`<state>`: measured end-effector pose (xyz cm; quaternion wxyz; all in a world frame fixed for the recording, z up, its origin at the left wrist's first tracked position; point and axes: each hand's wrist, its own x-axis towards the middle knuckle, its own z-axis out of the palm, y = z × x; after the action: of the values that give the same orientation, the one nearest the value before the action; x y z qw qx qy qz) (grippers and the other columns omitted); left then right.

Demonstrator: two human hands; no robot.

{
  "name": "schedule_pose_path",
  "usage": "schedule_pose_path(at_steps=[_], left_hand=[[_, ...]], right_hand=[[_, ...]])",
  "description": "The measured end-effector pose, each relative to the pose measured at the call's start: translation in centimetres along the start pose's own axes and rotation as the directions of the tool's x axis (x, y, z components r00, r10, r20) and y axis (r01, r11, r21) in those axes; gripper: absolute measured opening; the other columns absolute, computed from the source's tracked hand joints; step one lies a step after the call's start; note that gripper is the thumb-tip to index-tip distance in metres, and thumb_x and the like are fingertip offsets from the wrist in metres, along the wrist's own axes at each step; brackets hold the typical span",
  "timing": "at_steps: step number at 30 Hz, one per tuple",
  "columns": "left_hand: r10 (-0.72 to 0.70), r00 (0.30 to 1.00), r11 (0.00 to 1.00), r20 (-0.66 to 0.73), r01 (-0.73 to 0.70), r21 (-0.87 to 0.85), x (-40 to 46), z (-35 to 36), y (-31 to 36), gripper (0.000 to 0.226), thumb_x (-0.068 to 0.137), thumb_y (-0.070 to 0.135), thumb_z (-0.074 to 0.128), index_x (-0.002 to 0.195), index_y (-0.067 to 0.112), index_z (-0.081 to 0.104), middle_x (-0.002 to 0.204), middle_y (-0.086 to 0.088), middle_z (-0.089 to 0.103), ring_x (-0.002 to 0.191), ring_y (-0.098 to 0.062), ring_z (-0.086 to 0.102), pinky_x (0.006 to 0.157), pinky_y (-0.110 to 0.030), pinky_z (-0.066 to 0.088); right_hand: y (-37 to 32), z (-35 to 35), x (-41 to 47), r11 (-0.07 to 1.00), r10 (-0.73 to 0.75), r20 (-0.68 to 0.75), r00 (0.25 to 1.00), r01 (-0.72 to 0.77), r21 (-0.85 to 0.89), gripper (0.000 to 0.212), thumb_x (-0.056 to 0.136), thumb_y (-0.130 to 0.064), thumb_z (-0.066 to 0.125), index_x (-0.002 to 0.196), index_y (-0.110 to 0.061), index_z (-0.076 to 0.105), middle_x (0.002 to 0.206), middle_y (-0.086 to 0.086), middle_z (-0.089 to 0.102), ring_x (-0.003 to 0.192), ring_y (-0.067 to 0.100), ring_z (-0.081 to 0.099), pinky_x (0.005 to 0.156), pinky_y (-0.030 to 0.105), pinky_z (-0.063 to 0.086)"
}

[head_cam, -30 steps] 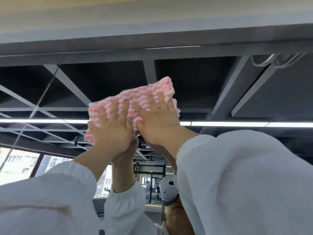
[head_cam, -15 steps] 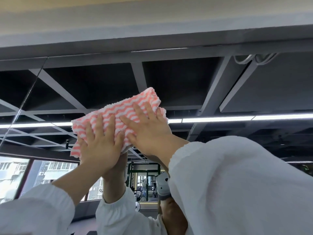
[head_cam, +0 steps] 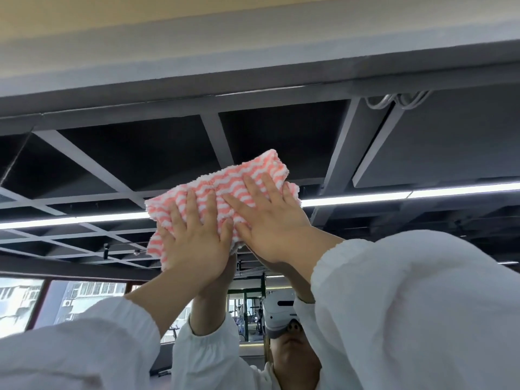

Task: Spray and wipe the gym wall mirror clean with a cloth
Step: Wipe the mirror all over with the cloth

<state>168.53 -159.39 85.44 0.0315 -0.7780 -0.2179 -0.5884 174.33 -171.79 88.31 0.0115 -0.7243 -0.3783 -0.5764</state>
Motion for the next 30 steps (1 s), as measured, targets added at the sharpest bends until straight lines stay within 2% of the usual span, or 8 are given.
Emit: schedule_pose_path(at_steps=[10,15,17,19,22,25,28,30], left_hand=[[0.110,0.994,0.993,0.003,-0.110,0.035,-1.3,1.4,13.3,0.060,0.098,0.049,0.008,0.146,0.030,-0.023,0.153,-0.002,-0.031,0.141,-0.032,-0.025,0.114,-0.050,-0.009],[0.202,0.979,0.979,0.029,-0.203,0.032,-2.7,2.3,21.2,0.062,0.098,0.051,0.008,0.145,0.029,-0.025,0.151,-0.004,-0.034,0.139,-0.033,-0.028,0.112,-0.051,-0.012],[0.239,0.970,0.970,0.045,-0.241,0.032,-3.5,2.9,24.8,0.063,0.097,0.052,0.008,0.144,0.028,-0.027,0.150,-0.005,-0.036,0.138,-0.033,-0.030,0.112,-0.050,-0.013],[0.273,0.960,0.961,0.055,-0.275,0.035,-4.3,3.5,28.0,0.063,0.097,0.052,0.008,0.142,0.028,-0.029,0.149,-0.005,-0.037,0.137,-0.034,-0.032,0.111,-0.051,-0.015],[0.327,0.943,0.944,0.060,-0.329,0.025,-5.6,4.4,33.0,0.062,0.097,0.052,0.008,0.135,0.028,-0.035,0.143,-0.003,-0.043,0.134,-0.033,-0.036,0.110,-0.052,-0.018],[0.382,0.922,0.923,0.068,-0.384,0.020,-6.7,5.2,36.3,0.064,0.097,0.054,0.009,0.141,0.028,-0.030,0.136,-0.001,-0.046,0.133,-0.031,-0.038,0.110,-0.052,-0.017],[0.414,0.909,0.908,0.049,-0.416,0.050,-6.6,5.4,37.2,0.064,0.097,0.055,0.009,0.144,0.030,-0.025,0.145,0.000,-0.040,0.132,-0.025,-0.038,0.111,-0.049,-0.016],[0.429,0.903,0.900,0.023,-0.430,0.078,-5.9,5.4,36.8,0.063,0.095,0.056,0.006,0.145,0.031,-0.023,0.151,-0.001,-0.034,0.138,-0.026,-0.031,0.112,-0.046,-0.015]], right_hand=[[12.1,-0.8,-6.2,0.995,0.095,0.033,0.995,-0.095,0.005,0.055,0.101,-0.049,0.012,0.146,-0.042,-0.017,0.155,0.000,-0.029,0.142,0.026,-0.025,0.114,0.045,-0.014],[19.0,-1.1,-10.7,0.985,0.172,0.059,0.983,-0.171,-0.021,0.052,0.099,-0.051,0.007,0.131,-0.044,-0.033,0.153,-0.001,-0.032,0.142,0.025,-0.026,0.115,0.046,-0.012],[22.2,-1.3,-12.9,0.980,0.199,0.076,0.977,-0.197,-0.036,0.046,0.091,-0.060,-0.007,0.120,-0.047,-0.040,0.153,-0.001,-0.033,0.142,0.025,-0.025,0.115,0.046,-0.009],[25.0,-1.4,-15.2,0.976,0.218,0.090,0.972,-0.214,-0.047,0.054,0.068,-0.061,-0.025,0.114,-0.044,-0.047,0.153,-0.001,-0.034,0.143,0.026,-0.024,0.116,0.046,-0.007],[29.1,-1.4,-18.5,0.965,0.263,0.118,0.958,-0.259,-0.044,0.061,0.059,-0.059,-0.028,0.115,-0.044,-0.049,0.151,-0.003,-0.037,0.143,0.025,-0.025,0.116,0.044,-0.006],[31.7,-1.8,-20.9,0.955,0.295,0.150,0.944,-0.293,-0.037,0.054,0.064,-0.064,-0.025,0.111,-0.050,-0.049,0.139,-0.007,-0.045,0.142,0.024,-0.027,0.116,0.043,-0.007],[33.0,-1.9,-21.8,0.953,0.302,0.180,0.936,-0.300,-0.042,0.050,0.091,-0.061,-0.002,0.115,-0.046,-0.044,0.134,-0.006,-0.047,0.141,0.026,-0.029,0.115,0.044,-0.008],[33.2,-1.8,-21.4,0.955,0.297,0.179,0.938,-0.295,-0.035,0.056,0.097,-0.053,0.008,0.120,-0.041,-0.042,0.141,-0.003,-0.045,0.140,0.027,-0.030,0.115,0.045,-0.009]])
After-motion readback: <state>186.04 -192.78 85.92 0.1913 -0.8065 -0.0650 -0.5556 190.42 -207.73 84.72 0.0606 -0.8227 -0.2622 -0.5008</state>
